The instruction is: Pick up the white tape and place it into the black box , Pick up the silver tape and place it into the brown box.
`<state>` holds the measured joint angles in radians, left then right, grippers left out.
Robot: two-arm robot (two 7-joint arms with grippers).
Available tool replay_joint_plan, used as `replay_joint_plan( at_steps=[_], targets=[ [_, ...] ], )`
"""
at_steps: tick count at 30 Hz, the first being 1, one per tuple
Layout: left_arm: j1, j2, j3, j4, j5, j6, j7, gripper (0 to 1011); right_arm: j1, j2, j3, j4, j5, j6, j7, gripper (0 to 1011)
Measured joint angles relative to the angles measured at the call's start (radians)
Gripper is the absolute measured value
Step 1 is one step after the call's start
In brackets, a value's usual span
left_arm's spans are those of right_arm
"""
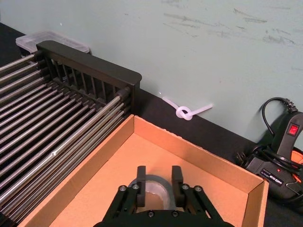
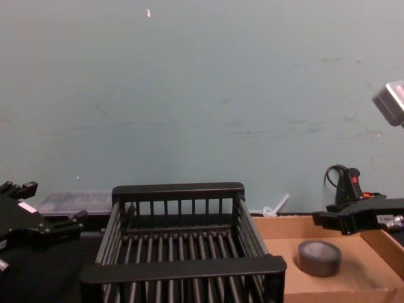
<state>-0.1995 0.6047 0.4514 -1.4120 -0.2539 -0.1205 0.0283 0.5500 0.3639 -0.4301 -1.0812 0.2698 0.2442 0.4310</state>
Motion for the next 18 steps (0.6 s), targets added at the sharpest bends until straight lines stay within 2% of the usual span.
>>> replay_joint_plan(
  at_steps=[4,5,6,7,8,18],
  targets=[
    [0.0,0.0,0.0,0.0,0.0,0.0,0.0,1001,0.0,0.0,0.0,0.0,0.001,0.0,0.0,470],
    [0.0,0.0,0.0,0.0,0.0,0.0,0.0,1001,0.0,0.0,0.0,-0.001,0.001,0.0,0.0,470],
    [0.0,0.0,0.0,0.0,0.0,0.0,0.0,1001,-0.001,0.001,0.0,-0.001,0.001,0.0,0.001,530],
    [0.0,0.0,0.0,0.0,0.0,0.0,0.0,1001,-0.001,0.001,0.0,-0.001,0.001,0.0,0.001,530],
    [0.0,0.0,0.0,0.0,0.0,0.0,0.0,1001,-0.001,0.001,0.0,-0.001,0.001,0.001,0.001,590],
    [0.0,0.0,0.0,0.0,0.0,0.0,0.0,1001,-0.001,0.001,0.0,-0.002,0.002,0.001,0.001,876]
  ],
)
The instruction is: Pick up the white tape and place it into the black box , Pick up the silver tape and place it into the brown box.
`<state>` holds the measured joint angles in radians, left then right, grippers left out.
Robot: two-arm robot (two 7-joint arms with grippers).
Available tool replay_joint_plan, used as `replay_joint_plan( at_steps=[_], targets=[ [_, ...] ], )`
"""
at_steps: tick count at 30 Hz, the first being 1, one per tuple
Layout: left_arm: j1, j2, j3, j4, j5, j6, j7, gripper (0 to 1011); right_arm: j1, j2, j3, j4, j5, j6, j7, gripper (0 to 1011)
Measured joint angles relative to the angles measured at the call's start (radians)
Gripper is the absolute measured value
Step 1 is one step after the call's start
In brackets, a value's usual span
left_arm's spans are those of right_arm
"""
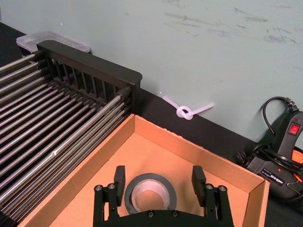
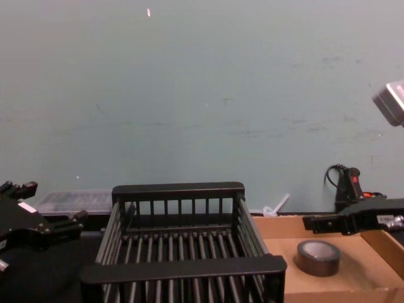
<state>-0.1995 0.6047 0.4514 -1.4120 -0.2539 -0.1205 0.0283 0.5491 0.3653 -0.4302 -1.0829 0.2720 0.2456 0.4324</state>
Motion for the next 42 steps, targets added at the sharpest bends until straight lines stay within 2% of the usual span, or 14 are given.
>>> replay_joint_plan(
  at_steps=[1,5,17,22,29,35,36,42],
  targets=[
    [0.0,0.0,0.0,0.0,0.0,0.0,0.0,1001,0.0,0.0,0.0,0.0,0.0,0.0,0.0,926],
    [0.0,0.0,0.0,0.0,0.0,0.0,0.0,1001,0.0,0.0,0.0,0.0,0.0,0.0,0.0,1002],
    [0.0,0.0,0.0,0.0,0.0,0.0,0.0,1001,0.0,0.0,0.0,0.0,0.001,0.0,0.0,1002],
    [0.0,0.0,0.0,0.0,0.0,0.0,0.0,1001,-0.01,0.007,0.009,-0.014,0.004,-0.006,0.02,1002],
    [0.0,0.0,0.0,0.0,0.0,0.0,0.0,1001,-0.053,0.045,0.024,-0.085,0.017,-0.013,0.05,1002],
    [0.0,0.0,0.0,0.0,0.0,0.0,0.0,1001,-0.119,0.102,0.043,-0.196,0.048,-0.021,0.084,1002],
    [0.0,0.0,0.0,0.0,0.0,0.0,0.0,1001,-0.119,0.102,0.043,-0.196,0.048,-0.021,0.084,1002],
    [0.0,0.0,0.0,0.0,0.0,0.0,0.0,1001,-0.194,0.172,0.052,-0.304,0.087,-0.038,0.123,1003]
  ],
)
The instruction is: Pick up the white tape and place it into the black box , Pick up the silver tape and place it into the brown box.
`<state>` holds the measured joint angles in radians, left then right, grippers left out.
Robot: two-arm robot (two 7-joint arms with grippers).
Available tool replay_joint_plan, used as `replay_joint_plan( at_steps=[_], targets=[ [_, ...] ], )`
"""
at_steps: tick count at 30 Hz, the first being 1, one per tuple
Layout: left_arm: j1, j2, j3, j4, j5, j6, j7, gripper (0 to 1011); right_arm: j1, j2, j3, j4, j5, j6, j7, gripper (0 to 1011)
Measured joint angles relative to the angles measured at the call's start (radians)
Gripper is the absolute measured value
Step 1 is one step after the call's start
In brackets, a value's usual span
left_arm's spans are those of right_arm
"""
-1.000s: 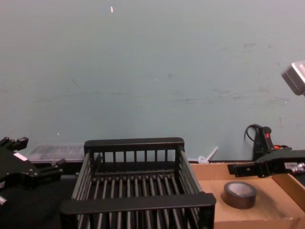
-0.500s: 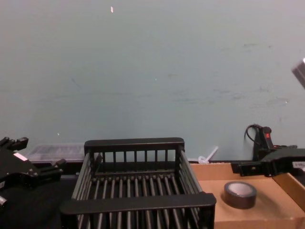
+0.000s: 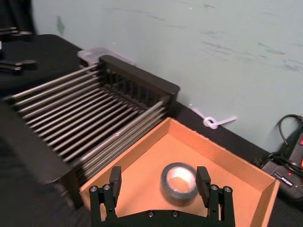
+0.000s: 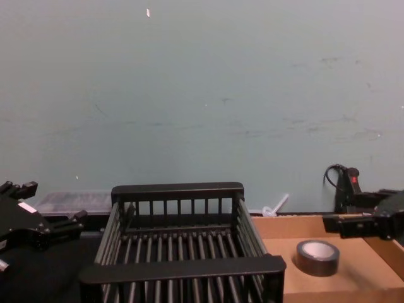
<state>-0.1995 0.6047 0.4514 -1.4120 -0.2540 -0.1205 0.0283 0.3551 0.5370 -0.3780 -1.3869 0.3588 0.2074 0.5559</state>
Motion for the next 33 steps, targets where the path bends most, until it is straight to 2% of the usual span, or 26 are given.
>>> replay_joint_plan(
  at_steps=[7,13,20,25,33],
  targets=[
    [0.0,0.0,0.0,0.0,0.0,0.0,0.0,1001,-0.066,0.05,0.0,-0.08,0.031,-0.008,0.021,1002],
    [0.0,0.0,0.0,0.0,0.0,0.0,0.0,1001,-0.14,0.1,-0.017,-0.154,0.054,-0.02,0.037,1002],
    [0.0,0.0,0.0,0.0,0.0,0.0,0.0,1001,-0.187,0.133,-0.045,-0.195,0.06,-0.039,0.048,1002],
    [0.0,0.0,0.0,0.0,0.0,0.0,0.0,1001,-0.194,0.138,-0.073,-0.198,0.06,-0.04,0.056,1002],
    [0.0,0.0,0.0,0.0,0.0,0.0,0.0,1001,-0.168,0.118,-0.124,-0.178,0.058,-0.037,0.079,1002]
  ],
)
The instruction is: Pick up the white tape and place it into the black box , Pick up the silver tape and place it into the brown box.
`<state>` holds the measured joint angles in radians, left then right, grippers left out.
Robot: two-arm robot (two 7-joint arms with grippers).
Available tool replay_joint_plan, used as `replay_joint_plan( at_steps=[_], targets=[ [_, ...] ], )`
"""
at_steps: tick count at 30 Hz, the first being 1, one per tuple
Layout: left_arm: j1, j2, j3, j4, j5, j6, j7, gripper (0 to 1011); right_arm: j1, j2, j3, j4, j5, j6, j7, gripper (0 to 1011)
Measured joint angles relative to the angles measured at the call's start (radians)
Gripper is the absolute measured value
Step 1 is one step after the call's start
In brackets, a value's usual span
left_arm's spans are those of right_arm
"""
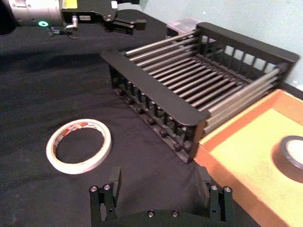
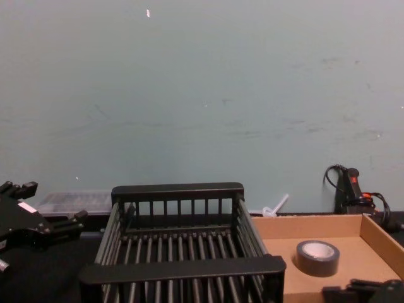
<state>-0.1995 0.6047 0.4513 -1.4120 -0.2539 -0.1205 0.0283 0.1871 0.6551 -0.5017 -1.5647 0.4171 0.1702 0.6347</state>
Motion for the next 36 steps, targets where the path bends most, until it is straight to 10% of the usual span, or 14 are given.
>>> replay_joint_plan(
  at_steps=[36],
  targets=[
    [0.0,0.0,0.0,0.0,0.0,0.0,0.0,1001,0.193,-0.134,-0.218,0.168,-0.077,-0.066,0.131,1002]
  ],
)
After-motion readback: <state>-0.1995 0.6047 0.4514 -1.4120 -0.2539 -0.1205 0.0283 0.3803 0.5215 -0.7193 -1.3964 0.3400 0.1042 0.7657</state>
